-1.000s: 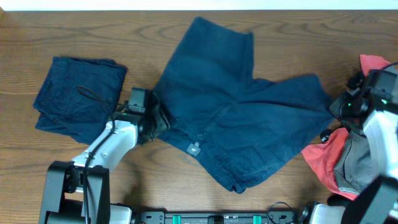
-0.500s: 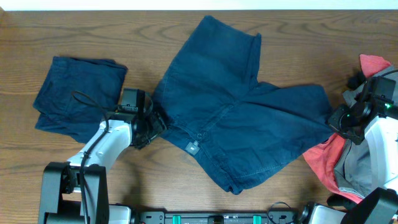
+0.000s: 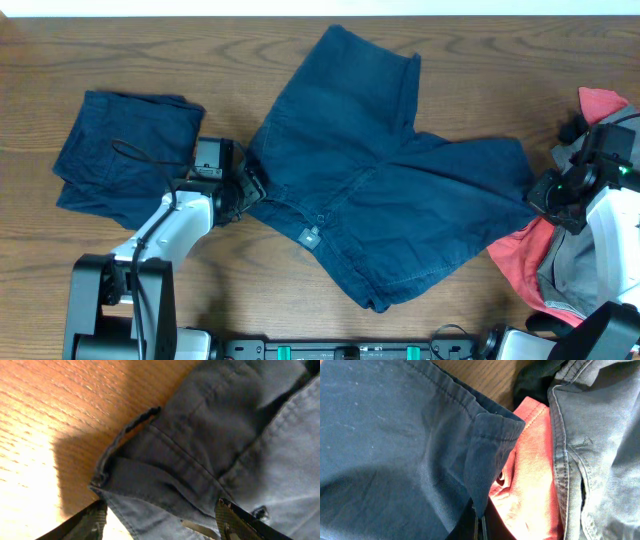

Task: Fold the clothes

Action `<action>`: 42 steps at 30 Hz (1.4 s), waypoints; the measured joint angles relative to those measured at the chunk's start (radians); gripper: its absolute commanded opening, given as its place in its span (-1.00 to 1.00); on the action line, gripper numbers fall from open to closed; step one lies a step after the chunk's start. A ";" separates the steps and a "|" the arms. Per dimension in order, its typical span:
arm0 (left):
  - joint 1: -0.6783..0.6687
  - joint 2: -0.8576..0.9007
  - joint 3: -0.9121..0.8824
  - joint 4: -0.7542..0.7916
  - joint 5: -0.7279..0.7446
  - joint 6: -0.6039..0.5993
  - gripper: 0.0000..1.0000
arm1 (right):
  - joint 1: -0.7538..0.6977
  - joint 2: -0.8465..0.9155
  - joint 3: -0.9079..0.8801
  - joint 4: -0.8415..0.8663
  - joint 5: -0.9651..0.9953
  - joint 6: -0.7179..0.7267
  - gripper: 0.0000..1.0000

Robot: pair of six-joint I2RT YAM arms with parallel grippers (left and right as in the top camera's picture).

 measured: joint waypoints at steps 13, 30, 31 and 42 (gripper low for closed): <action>0.001 0.113 0.027 0.224 -0.037 0.021 -0.88 | 0.000 0.000 0.000 0.000 0.003 -0.004 -0.98; 0.142 0.138 0.440 0.043 -0.074 0.084 0.92 | 0.094 0.000 0.000 0.064 -0.151 -0.004 -0.98; 0.145 0.138 0.440 -0.014 -0.074 0.084 0.99 | 0.103 0.000 0.000 0.066 -0.150 -0.003 -0.97; 0.030 0.138 0.432 -0.643 0.106 0.086 0.96 | 0.181 0.004 -0.002 0.081 -0.061 0.001 -0.97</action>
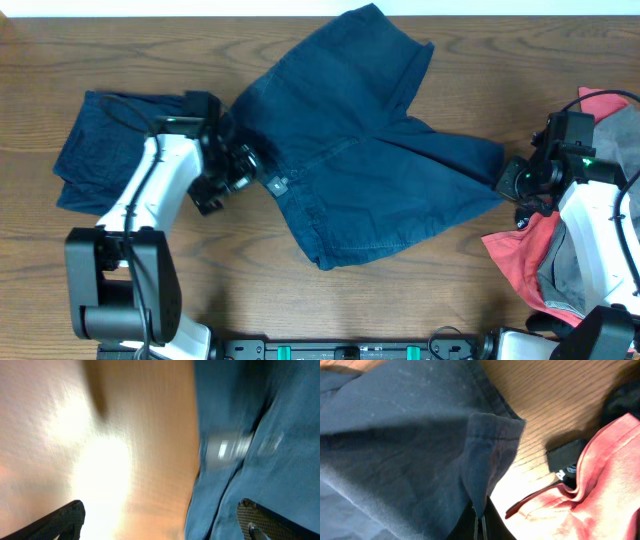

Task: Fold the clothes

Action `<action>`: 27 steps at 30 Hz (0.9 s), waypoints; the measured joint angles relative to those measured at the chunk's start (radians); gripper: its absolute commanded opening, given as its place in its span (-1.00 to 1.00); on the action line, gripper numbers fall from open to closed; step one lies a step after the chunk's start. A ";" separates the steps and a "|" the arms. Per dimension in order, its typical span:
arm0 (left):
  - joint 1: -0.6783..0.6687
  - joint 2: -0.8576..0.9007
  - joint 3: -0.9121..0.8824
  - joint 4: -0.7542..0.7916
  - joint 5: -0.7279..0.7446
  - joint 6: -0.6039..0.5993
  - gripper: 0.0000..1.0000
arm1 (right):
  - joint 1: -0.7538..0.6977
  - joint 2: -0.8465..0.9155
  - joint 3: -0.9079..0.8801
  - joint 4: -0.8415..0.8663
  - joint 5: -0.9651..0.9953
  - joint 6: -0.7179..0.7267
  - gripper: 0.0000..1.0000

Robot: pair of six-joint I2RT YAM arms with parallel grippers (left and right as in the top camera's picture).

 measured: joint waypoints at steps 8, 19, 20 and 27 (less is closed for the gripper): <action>-0.214 0.000 -0.064 -0.103 0.059 -0.030 0.96 | 0.000 0.000 0.000 0.016 0.031 0.000 -0.98; -0.540 -0.040 -0.170 0.109 0.034 -0.340 0.96 | 0.000 0.000 0.000 0.010 0.039 0.000 -0.98; -0.569 -0.049 -0.173 0.125 0.020 -0.378 0.95 | 0.000 0.000 0.000 0.007 0.041 0.000 -0.97; -0.711 -0.074 -0.216 0.222 -0.094 -0.733 0.96 | 0.000 0.000 0.000 0.001 0.056 -0.001 -0.96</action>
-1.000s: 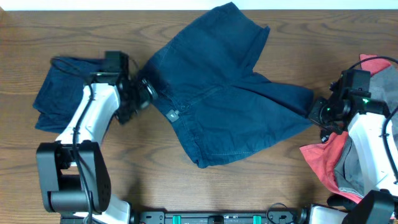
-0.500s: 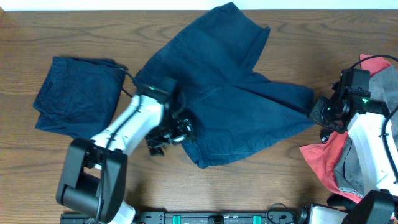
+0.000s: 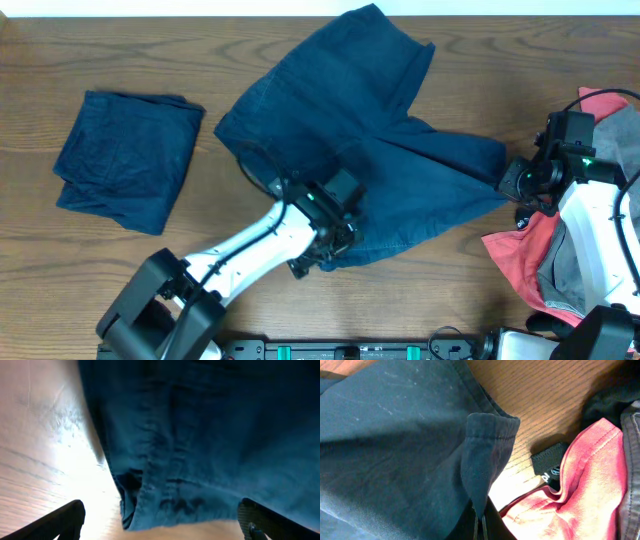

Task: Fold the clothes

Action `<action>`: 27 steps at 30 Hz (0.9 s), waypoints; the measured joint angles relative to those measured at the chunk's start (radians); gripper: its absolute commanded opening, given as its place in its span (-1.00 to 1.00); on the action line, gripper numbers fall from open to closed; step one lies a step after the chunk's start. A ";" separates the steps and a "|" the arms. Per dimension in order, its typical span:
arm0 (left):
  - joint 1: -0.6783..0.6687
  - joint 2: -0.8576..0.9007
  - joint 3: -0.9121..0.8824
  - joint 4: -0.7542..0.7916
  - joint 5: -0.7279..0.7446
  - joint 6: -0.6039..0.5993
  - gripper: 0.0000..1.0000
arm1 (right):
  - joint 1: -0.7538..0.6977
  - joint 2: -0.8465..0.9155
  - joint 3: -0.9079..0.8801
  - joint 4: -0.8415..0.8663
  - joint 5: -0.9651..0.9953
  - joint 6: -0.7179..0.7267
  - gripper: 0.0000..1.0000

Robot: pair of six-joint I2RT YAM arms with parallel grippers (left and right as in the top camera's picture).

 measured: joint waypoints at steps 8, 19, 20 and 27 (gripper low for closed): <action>-0.059 0.000 -0.072 0.154 -0.045 -0.246 0.96 | 0.000 0.000 0.000 -0.011 0.018 -0.004 -0.95; -0.077 0.000 -0.076 0.151 -0.073 -0.345 -0.46 | 0.000 0.000 0.000 -0.013 0.027 -0.004 -0.95; -0.082 0.000 -0.076 0.145 -0.075 -0.348 -0.63 | 0.000 0.000 0.000 -0.014 0.027 -0.004 -0.95; -0.093 -0.007 -0.076 -0.007 -0.076 -0.306 -0.88 | 0.000 0.000 -0.001 -0.037 0.031 -0.004 -0.98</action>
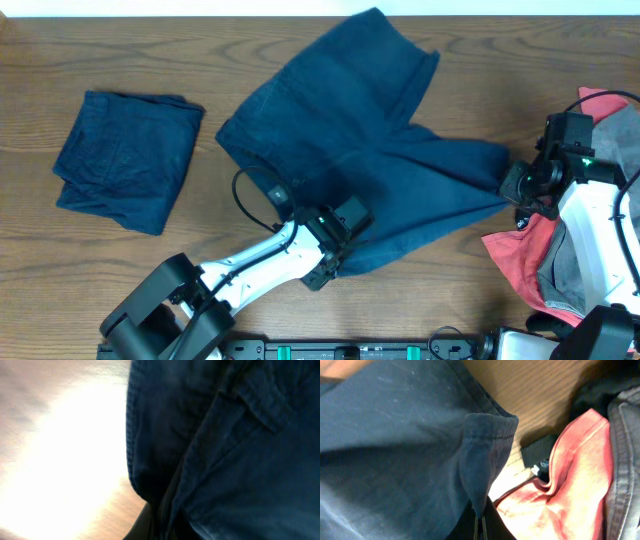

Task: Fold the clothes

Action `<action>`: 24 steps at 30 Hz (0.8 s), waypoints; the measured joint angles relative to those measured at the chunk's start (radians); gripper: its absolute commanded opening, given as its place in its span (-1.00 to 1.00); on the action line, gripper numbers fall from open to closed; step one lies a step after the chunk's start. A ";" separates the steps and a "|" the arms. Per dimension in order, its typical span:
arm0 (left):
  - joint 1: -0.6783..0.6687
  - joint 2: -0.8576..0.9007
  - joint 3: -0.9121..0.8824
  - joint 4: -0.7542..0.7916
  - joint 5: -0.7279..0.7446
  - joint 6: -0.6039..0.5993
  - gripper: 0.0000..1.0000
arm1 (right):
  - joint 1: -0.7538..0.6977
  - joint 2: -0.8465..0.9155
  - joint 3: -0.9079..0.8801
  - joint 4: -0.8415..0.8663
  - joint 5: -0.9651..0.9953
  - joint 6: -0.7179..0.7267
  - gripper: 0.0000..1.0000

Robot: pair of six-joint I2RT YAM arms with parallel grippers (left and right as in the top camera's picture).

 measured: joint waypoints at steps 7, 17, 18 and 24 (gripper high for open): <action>0.014 -0.173 0.006 -0.201 0.013 0.190 -0.88 | -0.050 -0.003 -0.012 -0.074 -0.065 0.001 -0.98; 0.011 -0.554 0.011 -0.322 0.017 0.377 -0.88 | -0.105 -0.222 -0.019 -0.136 -0.157 -0.063 -0.98; 0.010 -0.591 0.011 -0.334 0.017 0.381 -0.89 | -0.105 -0.253 -0.019 -0.137 -0.169 -0.068 -0.98; 0.005 -0.766 0.011 -0.385 -0.030 0.343 -0.87 | -0.093 -0.395 -0.003 -0.067 -0.306 -0.118 -0.98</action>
